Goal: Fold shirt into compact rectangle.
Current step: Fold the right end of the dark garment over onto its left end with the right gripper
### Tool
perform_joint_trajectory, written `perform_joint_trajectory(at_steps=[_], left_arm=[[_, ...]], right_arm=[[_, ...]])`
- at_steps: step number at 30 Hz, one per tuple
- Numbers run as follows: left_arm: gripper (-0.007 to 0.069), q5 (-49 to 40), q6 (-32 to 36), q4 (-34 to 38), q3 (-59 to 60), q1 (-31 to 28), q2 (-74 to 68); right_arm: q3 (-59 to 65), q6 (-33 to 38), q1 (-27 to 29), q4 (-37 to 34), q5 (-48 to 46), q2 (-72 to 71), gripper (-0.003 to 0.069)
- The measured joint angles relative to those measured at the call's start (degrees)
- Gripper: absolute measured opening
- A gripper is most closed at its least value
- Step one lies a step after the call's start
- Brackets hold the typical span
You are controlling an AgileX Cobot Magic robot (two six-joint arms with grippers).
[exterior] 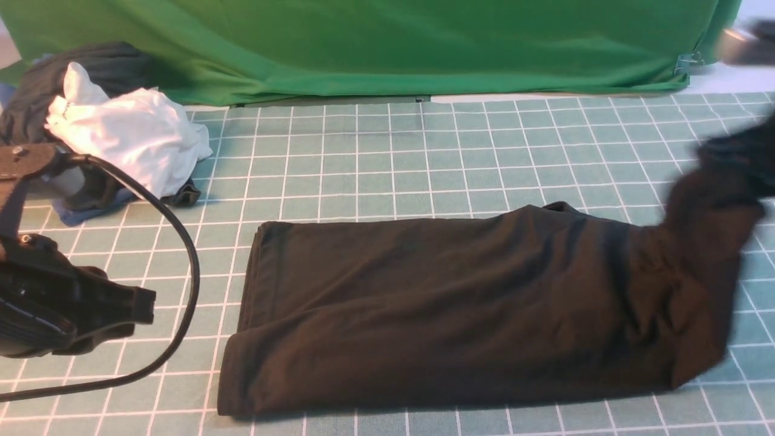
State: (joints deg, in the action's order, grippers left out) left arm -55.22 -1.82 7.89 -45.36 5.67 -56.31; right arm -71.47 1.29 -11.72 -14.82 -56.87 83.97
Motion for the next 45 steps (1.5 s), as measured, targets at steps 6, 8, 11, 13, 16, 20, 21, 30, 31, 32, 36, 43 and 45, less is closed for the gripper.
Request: perform_joint_trajectory(at_steps=[6, 8, 11, 13, 16, 20, 21, 30, 31, 32, 36, 43, 45], left_arm=[[0.0006, -0.13, -0.74, -0.18, 0.00, 0.00, 0.00], [0.0006, -0.13, -0.85, -0.18, 0.00, 0.00, 0.00], [0.0006, -0.13, -1.05, -0.18, 0.00, 0.00, 0.00], [0.0006, -0.13, -1.21, -0.18, 0.00, 0.00, 0.00], [0.0006, -0.13, -1.41, -0.18, 0.00, 0.00, 0.00], [0.0006, -0.18, -1.48, -0.18, 0.00, 0.00, 0.00], [0.0006, -0.18, -1.61, -0.18, 0.00, 0.00, 0.00], [0.0006, -1.14, -1.64, -0.18, 0.00, 0.00, 0.00], [0.0006, -1.26, -1.87, -0.18, 0.00, 0.00, 0.00], [0.0006, -1.41, -1.92, -0.18, 0.00, 0.00, 0.00], [0.0006, -1.65, -1.92, -0.18, 0.00, 0.00, 0.00], [0.0006, -1.65, -1.92, -0.18, 0.00, 0.00, 0.00], [0.0006, -1.93, -1.92, -0.12, 0.00, 0.00, 0.00]], right_arm=[[-4.15, -2.50, -14.35, -7.48, 6.04, 4.94, 0.0051], [-5.25, -3.27, -17.90, -7.97, 8.04, 7.26, 0.0051], [-7.33, -4.31, -22.85, -8.71, 10.80, 11.06, 0.0051], [-10.30, -4.50, -27.63, -9.88, 13.01, 15.61, 0.0051], [-14.05, -4.63, -31.93, -10.88, 13.65, 20.61, 0.0051], [-20.10, -5.02, -36.32, -11.34, 13.82, 28.07, 0.0051], [-21.04, -5.02, -37.10, -11.52, 13.86, 29.55, 0.0051], [-31.21, -6.43, -42.58, -13.34, 15.25, 41.18, 0.0140], [-31.85, -6.48, -42.80, -13.58, 15.53, 41.73, 0.0196], [-32.18, -6.47, -43.00, -13.67, 15.91, 42.09, 0.0242], [-34.59, -6.35, -43.00, -13.71, 14.85, 42.23, 0.0444], [-43.38, -0.62, -40.07, -12.22, 3.00, 41.30, 0.0536], [-45.59, 0.60, -39.03, -8.44, -1.09, 40.07, 0.0487]])
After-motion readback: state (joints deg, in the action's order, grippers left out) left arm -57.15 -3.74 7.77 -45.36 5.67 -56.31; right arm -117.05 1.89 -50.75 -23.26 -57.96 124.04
